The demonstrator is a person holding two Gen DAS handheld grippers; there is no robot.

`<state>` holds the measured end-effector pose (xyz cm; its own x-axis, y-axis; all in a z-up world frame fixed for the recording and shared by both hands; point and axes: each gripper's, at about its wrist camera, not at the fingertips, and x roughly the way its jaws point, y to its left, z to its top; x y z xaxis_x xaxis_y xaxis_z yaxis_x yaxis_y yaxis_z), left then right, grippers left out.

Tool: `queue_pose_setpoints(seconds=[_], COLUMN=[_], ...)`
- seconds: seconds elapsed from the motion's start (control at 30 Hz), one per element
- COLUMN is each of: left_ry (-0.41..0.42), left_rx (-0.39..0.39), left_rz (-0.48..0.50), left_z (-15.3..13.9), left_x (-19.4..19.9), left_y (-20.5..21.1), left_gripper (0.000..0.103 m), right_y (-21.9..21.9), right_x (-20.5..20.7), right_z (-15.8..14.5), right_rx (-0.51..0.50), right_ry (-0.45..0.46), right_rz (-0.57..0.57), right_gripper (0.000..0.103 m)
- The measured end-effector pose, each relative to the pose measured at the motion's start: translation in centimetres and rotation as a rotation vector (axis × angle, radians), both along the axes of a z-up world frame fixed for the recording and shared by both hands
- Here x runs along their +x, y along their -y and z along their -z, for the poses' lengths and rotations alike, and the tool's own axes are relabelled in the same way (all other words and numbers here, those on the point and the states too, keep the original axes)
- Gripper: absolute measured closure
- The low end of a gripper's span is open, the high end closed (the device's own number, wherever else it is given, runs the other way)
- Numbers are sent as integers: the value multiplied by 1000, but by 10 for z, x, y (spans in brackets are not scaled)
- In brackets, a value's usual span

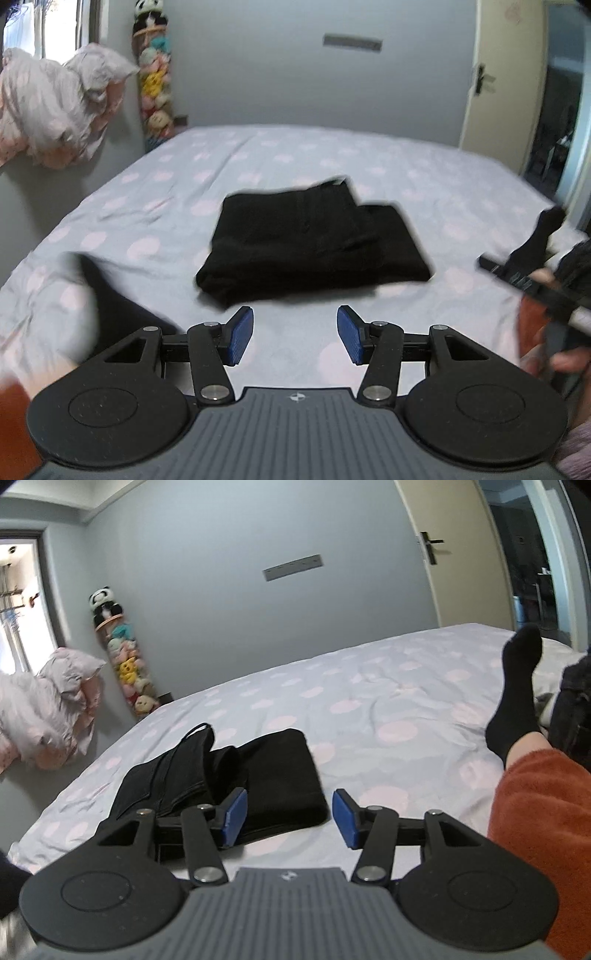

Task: Fold clothes

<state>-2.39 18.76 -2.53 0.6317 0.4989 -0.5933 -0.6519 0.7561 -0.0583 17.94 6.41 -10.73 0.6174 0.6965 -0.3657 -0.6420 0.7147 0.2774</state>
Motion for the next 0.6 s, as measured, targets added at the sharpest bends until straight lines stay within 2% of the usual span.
queue_pose_setpoints(seconds=[0.1, 0.27, 0.47, 0.6], left_ry=[83, 191, 259, 285], left_rx=[-9, -43, -35, -37], left_rz=[61, 114, 83, 62], left_z=[-13, -28, -42, -47], left_x=[-1, 6, 10, 3], left_y=[8, 6, -6, -14], left_gripper=[44, 44, 44, 44], right_y=[6, 28, 50, 59], right_x=[2, 11, 1, -19], right_z=[-6, -46, -87, -100], right_rx=[15, -37, -130, -169], right_ry=[13, 52, 40, 38], right_rz=[35, 78, 21, -7], right_gripper=[48, 48, 46, 45])
